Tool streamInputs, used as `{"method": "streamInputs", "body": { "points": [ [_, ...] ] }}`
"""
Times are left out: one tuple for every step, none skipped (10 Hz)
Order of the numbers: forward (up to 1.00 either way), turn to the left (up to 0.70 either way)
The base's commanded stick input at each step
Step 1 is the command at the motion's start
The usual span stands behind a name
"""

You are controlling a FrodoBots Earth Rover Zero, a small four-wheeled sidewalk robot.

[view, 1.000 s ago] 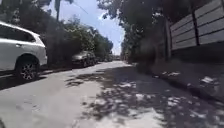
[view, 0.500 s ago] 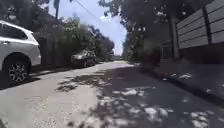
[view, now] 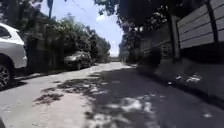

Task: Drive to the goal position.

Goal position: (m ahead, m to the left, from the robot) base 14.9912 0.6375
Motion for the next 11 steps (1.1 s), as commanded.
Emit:
{"method": "streamInputs", "body": {
  "points": [
    [1.00,0.03],
    [1.00,0.03],
    [1.00,0.03],
    [1.00,0.03],
    [1.00,0.03],
    [1.00,-0.27],
    [1.00,-0.13],
    [1.00,-0.14],
    [1.00,-0.31],
    [1.00,-0.12],
    [1.00,0.03]
  ]
}}
